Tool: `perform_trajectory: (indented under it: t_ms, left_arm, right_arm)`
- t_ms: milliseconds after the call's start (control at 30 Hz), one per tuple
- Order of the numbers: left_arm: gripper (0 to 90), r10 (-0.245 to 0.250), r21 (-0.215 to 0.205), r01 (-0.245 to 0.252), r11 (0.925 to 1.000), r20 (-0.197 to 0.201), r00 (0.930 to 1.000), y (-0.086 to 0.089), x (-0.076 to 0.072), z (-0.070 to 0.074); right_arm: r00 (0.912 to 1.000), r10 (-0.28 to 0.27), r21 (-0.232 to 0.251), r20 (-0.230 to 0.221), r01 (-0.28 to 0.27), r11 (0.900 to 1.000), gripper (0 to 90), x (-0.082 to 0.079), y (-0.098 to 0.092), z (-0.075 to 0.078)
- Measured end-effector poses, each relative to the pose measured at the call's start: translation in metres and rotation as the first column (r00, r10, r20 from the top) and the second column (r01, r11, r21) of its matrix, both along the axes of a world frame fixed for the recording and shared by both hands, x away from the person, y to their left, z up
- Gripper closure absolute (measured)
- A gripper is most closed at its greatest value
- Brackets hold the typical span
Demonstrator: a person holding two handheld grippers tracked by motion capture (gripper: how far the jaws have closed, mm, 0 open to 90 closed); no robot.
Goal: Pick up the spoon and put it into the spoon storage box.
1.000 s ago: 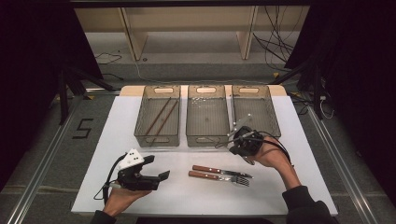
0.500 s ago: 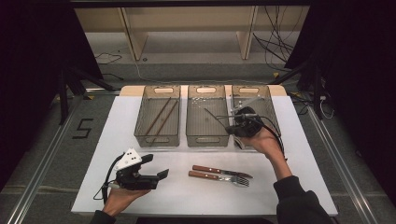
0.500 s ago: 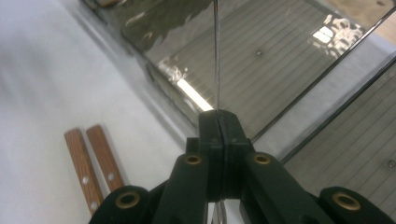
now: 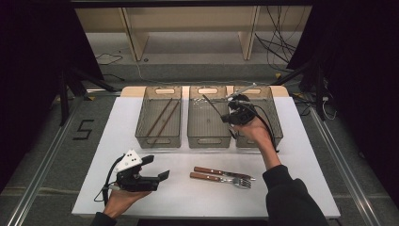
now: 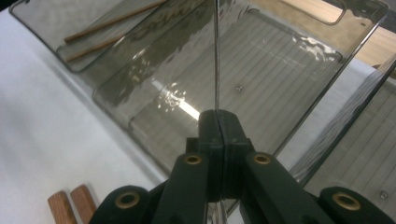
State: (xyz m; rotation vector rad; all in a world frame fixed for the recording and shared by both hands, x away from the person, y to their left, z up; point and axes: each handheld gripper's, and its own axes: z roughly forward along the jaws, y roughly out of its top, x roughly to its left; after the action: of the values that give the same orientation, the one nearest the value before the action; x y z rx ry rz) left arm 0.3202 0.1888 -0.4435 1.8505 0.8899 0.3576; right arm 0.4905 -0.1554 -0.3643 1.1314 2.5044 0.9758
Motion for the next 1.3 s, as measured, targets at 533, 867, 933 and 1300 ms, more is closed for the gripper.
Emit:
perform_trajectory:
  t_ms: [533, 867, 933, 1300]
  left_arm:
    - [16.4, 0.002, -0.008, -0.002, 1.0, 0.009, 1.0, 0.001, 0.0, 0.001]
    - [16.4, 0.005, -0.014, -0.005, 0.9999, 0.009, 0.9999, 0.001, -0.001, 0.001]
    - [16.3, 0.005, -0.015, -0.005, 0.9999, 0.01, 0.9999, 0.001, -0.001, 0.001]
    - [16.3, 0.002, -0.008, -0.001, 1.0, 0.012, 0.9999, 0.001, -0.001, 0.001]
  right_arm:
    - [0.9975, -0.068, 0.01, -0.018, 0.069, 0.998, 90.0, 0.023, 0.007, -0.003]
    - [0.9945, -0.1, 0.023, -0.031, 0.101, 0.995, 90.0, 0.031, 0.012, -0.008]
    - [0.9944, -0.101, 0.022, -0.033, 0.101, 0.995, 90.0, 0.032, 0.013, -0.01]
    - [0.9927, -0.116, 0.025, -0.033, 0.117, 0.993, 90.0, 0.035, 0.018, -0.018]
